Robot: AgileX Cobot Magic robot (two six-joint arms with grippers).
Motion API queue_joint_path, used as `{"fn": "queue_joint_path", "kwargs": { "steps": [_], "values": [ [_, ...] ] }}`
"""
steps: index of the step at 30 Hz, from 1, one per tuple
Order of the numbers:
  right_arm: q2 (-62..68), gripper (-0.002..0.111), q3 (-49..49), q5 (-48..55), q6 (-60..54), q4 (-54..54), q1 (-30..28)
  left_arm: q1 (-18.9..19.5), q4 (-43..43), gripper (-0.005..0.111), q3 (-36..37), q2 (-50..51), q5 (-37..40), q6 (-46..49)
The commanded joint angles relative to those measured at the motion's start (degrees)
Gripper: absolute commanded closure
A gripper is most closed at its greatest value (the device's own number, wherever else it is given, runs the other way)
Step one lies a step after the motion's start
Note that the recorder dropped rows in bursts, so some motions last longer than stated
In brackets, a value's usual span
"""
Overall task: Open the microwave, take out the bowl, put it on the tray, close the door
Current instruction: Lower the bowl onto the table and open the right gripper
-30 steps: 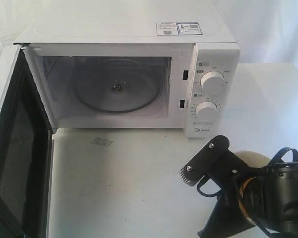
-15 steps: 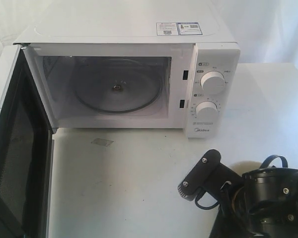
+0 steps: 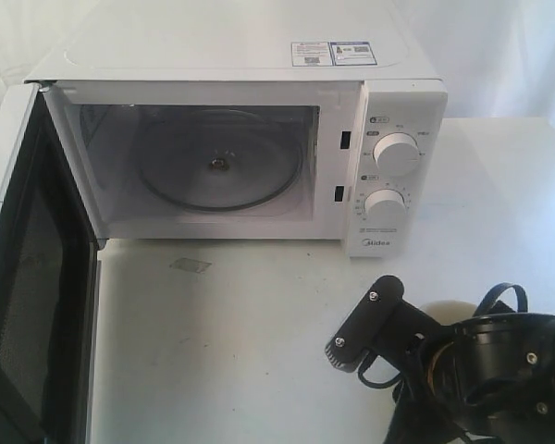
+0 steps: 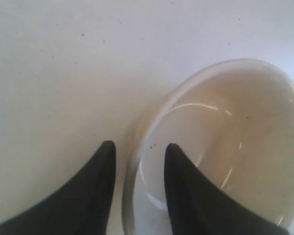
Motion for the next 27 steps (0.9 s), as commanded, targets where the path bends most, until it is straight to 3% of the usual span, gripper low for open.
{"fn": "queue_joint_path", "kwargs": {
  "steps": [1, 9, 13, 21, 27],
  "values": [
    [-2.54, 0.075, -4.56, 8.46, 0.05, 1.60, -0.09, -0.30, -0.27, 0.107, 0.17, -0.26, -0.11, -0.38],
    [-12.86, 0.079, -11.37, 10.07, -0.44, 5.13, -0.09, -0.30, -0.27, 0.107, 0.17, -0.26, -0.11, -0.38],
    [-18.39, 0.108, -11.40, 13.64, -0.93, 7.05, -0.09, -0.30, -0.27, 0.107, 0.17, -0.26, -0.11, -0.38],
    [-34.56, 0.108, -11.13, 25.07, -5.29, 13.75, -0.09, -0.30, -0.27, 0.107, 0.17, -0.26, -0.11, -0.38],
    [-52.04, 0.108, -6.74, 23.84, -7.93, 18.27, -0.09, -0.30, -0.27, 0.107, 0.17, -0.26, -0.11, -0.38]
  ]
}}
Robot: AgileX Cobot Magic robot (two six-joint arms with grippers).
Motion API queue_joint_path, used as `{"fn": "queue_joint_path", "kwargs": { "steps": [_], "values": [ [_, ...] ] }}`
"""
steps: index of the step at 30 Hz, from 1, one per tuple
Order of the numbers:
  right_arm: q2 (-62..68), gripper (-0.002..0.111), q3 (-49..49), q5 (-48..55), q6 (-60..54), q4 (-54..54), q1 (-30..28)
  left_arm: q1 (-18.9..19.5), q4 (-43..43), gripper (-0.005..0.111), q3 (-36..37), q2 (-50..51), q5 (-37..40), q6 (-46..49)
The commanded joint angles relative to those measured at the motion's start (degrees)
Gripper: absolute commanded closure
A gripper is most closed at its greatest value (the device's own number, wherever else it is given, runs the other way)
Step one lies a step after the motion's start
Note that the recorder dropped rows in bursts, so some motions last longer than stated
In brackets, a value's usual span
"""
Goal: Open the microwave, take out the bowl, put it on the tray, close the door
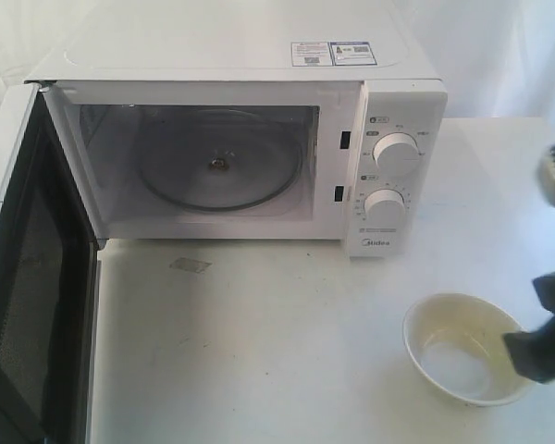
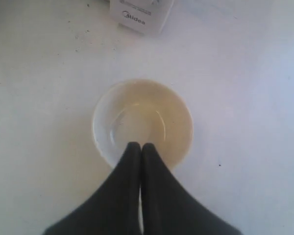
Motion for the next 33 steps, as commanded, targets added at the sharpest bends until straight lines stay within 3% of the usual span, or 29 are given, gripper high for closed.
{"fn": "queue_joint_path", "kwargs": {
  "steps": [1, 9, 14, 28, 31, 33],
  "values": [
    [-13.26, 0.108, 3.99, -1.46, -2.32, 1.35, -0.09, -0.30, -0.27, 0.107, 0.17, -0.26, -0.11, -0.38],
    [-31.47, 0.108, 8.61, -15.88, -2.19, -5.17, -0.09, -0.30, -0.27, 0.107, 0.17, -0.26, -0.11, -0.38],
    [-34.79, 0.108, 8.71, -16.28, -2.19, -10.54, -0.09, -0.30, -0.27, 0.107, 0.17, -0.26, -0.11, -0.38],
    [-35.08, 0.108, 10.12, -16.57, -2.10, -10.15, -0.09, -0.30, -0.27, 0.107, 0.17, -0.26, -0.83, 0.00],
    [-35.08, 0.108, 10.12, -16.58, -2.10, -9.90, -0.09, -0.30, -0.27, 0.107, 0.17, -0.26, -6.43, 0.00],
    [-35.08, 0.108, 10.12, -16.72, -2.10, -9.91, -0.09, -0.30, -0.27, 0.107, 0.17, -0.26, -16.85, 0.00]
  ]
}}
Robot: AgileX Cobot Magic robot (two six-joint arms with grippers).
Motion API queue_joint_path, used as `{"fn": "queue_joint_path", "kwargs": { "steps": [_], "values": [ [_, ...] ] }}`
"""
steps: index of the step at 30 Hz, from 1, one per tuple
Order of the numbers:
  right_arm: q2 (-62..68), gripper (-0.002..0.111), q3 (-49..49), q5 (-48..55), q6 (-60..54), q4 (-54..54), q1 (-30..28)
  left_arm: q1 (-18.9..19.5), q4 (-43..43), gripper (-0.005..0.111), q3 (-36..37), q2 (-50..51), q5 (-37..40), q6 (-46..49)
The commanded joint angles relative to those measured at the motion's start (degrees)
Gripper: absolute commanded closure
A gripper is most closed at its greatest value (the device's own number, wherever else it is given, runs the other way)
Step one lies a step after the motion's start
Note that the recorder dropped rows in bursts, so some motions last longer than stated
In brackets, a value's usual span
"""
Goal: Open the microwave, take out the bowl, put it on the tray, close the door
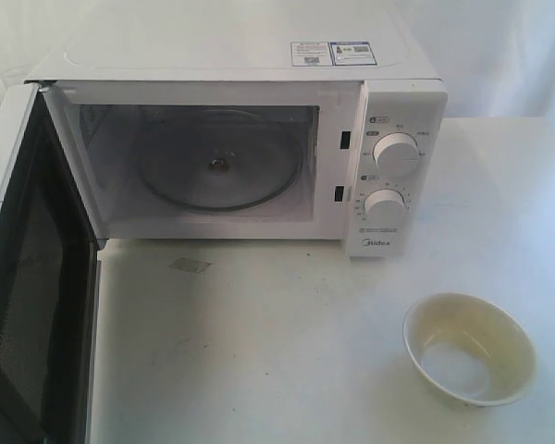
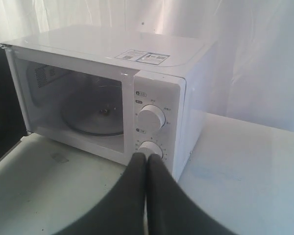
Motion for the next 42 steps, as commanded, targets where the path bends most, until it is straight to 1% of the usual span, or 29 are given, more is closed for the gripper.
{"fn": "queue_joint_path", "kwargs": {
  "steps": [1, 2, 3, 5, 6, 7, 8, 9, 10, 11, 14, 15, 16, 17, 19, 20, 22, 24, 33, 39, 42],
  "values": [
    [-0.28, 0.108, 0.23, -0.53, -0.56, -0.05, -0.09, -0.30, -0.27, 0.107, 0.17, -0.26, -21.17, 0.00],
    [-0.28, 0.108, 0.23, -0.53, -0.56, -0.05, -0.09, -0.30, -0.27, 0.107, 0.17, -0.26, -31.05, 0.00],
    [-0.28, 0.108, 0.23, -0.53, -0.56, -0.05, -0.09, -0.30, -0.27, 0.107, 0.17, -0.26, -38.96, 0.00],
    [-0.28, 0.108, 0.23, -0.51, -0.56, 0.05, -0.09, -0.30, -2.10, 0.107, -0.43, -0.26, -48.52, -0.36],
    [-0.28, 0.108, 0.23, -0.51, -0.56, 0.05, -0.09, -0.30, -5.00, 0.107, -2.61, -0.26, -49.46, -1.01],
    [-0.28, 0.108, 0.23, -0.51, -0.56, 0.05, -0.09, -0.30, -9.09, 0.107, -4.88, -0.26, -47.79, -0.95],
    [-0.28, 0.108, 0.23, -0.51, -0.56, 0.05, -0.09, -0.30, -13.07, 0.107, -8.30, -0.26, -44.40, 0.95],
    [-0.28, 0.108, 0.23, -0.66, -0.56, 0.03, -0.09, -0.30, -16.89, 0.107, -12.12, -0.26, -40.38, 4.92],
    [-0.28, 0.108, 0.23, -0.80, -0.56, 0.03, -0.09, -0.30, -19.02, 0.107, -16.29, 0.88, -36.44, 8.58],
    [-0.28, 0.108, 0.23, -0.80, -0.56, 0.03, -0.09, -0.30, -20.40, 0.107, -20.81, 2.31, -30.65, 13.02],
    [-0.28, 0.108, 0.23, -0.80, -0.56, 0.03, -0.09, -0.30, -20.41, 0.107, -34.59, 7.89, -8.37, 22.48],
    [-0.28, 0.108, 0.23, -0.80, -0.56, 0.03, -0.09, -0.30, -20.41, 0.107, -39.35, 10.44, -0.88, 24.13],
    [-0.28, 0.108, 0.23, -0.80, -0.56, 0.03, -0.09, -0.30, -20.27, 0.107, -42.99, 12.45, 4.85, 24.97],
    [-0.28, 0.108, 0.23, -0.80, -0.56, 0.03, -0.09, -0.30, -19.81, 0.107, -47.88, 15.58, 13.13, 25.36],
    [-0.28, 0.108, 0.23, -0.70, -0.56, 0.21, -0.09, -0.30, -19.56, 0.107, -53.26, 19.31, 23.39, 25.53],
    [-0.28, 0.108, 0.23, -0.57, -0.56, 0.48, -0.09, -0.30, -19.56, 0.107, -56.31, 21.74, 30.03, 25.53],
    [-0.28, 0.108, 0.23, -0.36, -0.56, 1.05, -0.09, -0.30, -19.56, 0.107, -59.08, 24.51, 37.17, 25.53],
    [-0.28, 0.108, 0.23, 0.03, -0.56, 1.33, -0.09, -0.30, -19.67, 0.107, -59.98, 26.09, 40.85, 25.53],
    [-0.28, 0.108, 0.23, 2.46, -0.56, 1.85, -0.09, -0.30, -19.67, 0.107, -59.86, 26.44, 37.36, 25.53],
    [-0.28, 0.108, 0.23, 2.46, -0.56, 2.18, -0.09, -0.30, -19.67, 0.107, -59.86, 26.44, 39.26, 25.53],
    [-0.28, 0.108, 0.23, 2.46, -0.56, 2.18, -0.09, -0.30, -19.55, 0.107, -59.86, 26.44, 42.56, 25.53]
  ]
}}
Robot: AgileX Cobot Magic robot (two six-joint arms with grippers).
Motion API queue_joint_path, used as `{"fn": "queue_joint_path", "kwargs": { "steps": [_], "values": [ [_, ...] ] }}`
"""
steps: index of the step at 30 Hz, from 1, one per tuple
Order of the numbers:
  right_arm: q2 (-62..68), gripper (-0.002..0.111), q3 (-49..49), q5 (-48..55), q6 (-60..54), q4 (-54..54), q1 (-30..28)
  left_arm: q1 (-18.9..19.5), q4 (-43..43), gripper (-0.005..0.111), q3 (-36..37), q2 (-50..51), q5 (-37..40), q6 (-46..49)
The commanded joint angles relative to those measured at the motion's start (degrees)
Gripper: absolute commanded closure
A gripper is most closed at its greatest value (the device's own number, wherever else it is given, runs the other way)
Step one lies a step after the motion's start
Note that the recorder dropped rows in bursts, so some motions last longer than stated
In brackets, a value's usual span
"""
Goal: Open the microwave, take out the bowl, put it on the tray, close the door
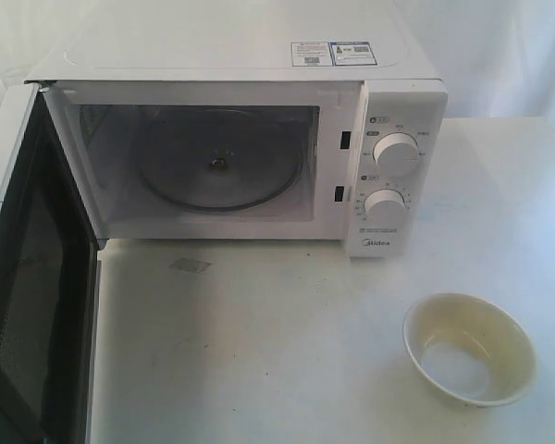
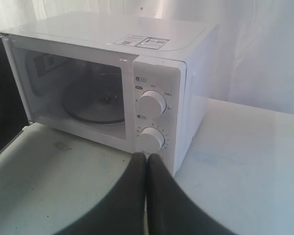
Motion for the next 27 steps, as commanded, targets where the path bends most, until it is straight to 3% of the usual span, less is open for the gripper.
{"fn": "queue_joint_path", "kwargs": {
  "steps": [1, 7, 10, 12, 17, 27],
  "values": [
    [-0.28, 0.108, 0.23, 0.13, -0.56, -0.03, -0.09, -0.30, -0.35, 0.107, -0.42, 0.02, 4.70, 0.29],
    [-0.28, 0.108, 0.23, 0.02, -0.56, -0.01, -0.09, -0.20, 10.76, 0.107, -0.42, 0.51, 11.08, 0.21],
    [-0.28, 0.108, 0.23, -0.08, -0.56, 0.24, -0.09, -0.20, 13.96, 0.107, -0.42, 2.07, 17.83, -1.00],
    [-0.28, 0.108, 0.23, -0.08, -0.56, 0.56, -0.09, -0.20, 14.11, 0.107, -0.42, 4.04, 22.36, -3.65],
    [-0.28, 0.108, 0.23, -0.19, -0.56, 0.86, -0.09, -0.20, 13.49, 0.107, 0.73, 9.64, 22.36, -8.89],
    [-0.28, 0.108, 0.23, -0.44, -0.56, 0.85, -0.09, -0.20, 4.87, 0.107, 6.50, 20.79, 22.36, -8.63]
  ]
}}
